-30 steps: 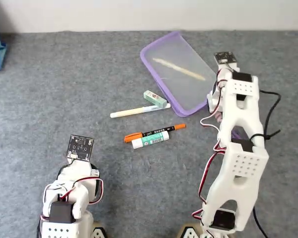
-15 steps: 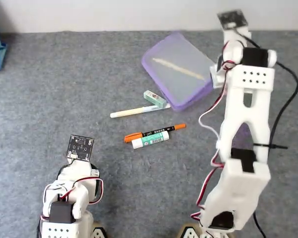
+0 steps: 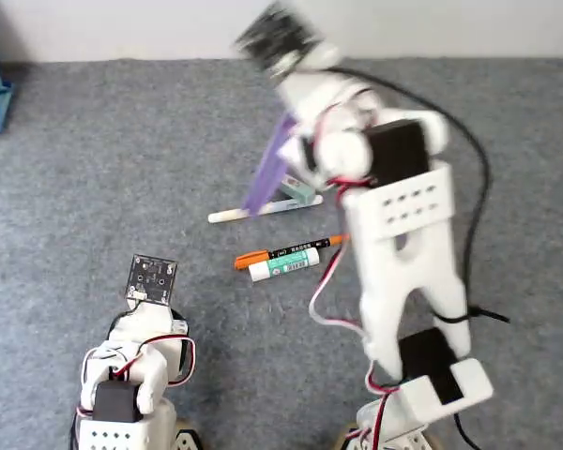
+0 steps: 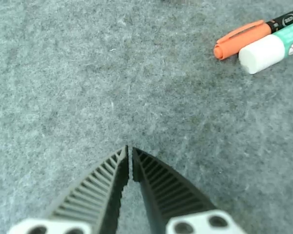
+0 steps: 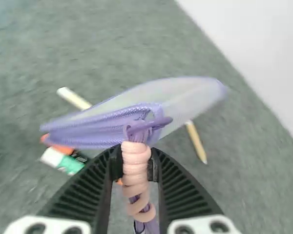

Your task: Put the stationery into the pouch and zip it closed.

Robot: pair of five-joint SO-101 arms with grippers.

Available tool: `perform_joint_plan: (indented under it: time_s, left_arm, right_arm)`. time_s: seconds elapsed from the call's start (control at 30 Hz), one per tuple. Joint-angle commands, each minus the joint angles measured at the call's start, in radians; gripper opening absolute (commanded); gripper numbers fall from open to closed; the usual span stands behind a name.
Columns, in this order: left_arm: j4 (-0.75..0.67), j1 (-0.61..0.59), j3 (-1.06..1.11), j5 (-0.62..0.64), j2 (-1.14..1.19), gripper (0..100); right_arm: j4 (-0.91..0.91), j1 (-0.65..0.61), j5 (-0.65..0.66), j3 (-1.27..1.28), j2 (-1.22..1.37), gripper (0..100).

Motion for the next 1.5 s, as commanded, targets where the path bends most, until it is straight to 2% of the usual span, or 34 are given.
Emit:
perform_joint_plan:
  time_s: [0.0,0.2,0.6,1.07,1.27,1.47]
  left_arm:
    - [-0.020,0.000,-0.007,-0.011,-0.014,2]
    - [-0.020,0.000,-0.007,-0.011,-0.014,2]
    - [-0.020,0.002,-0.007,-0.014,-0.014,2]
    - [-0.017,-0.006,-0.012,-0.025,-0.014,2]
    - [-0.025,-0.006,-0.071,-0.267,-0.014,2]
    - [-0.034,-0.006,-0.162,-0.299,-0.014,2]
  right_arm:
    - [0.035,-0.119,0.040,-0.049,-0.051,0.8]
    - [0.104,-0.225,0.037,-0.048,-0.030,0.8]
    - [0.133,-0.173,-0.018,-0.048,-0.056,0.8]
    - [0.130,0.050,-0.057,-0.054,-0.059,0.8]
    - [0.074,0.130,-0.048,-0.104,-0.097,0.8]
    - [0.007,0.254,0.038,-0.207,-0.104,0.8]
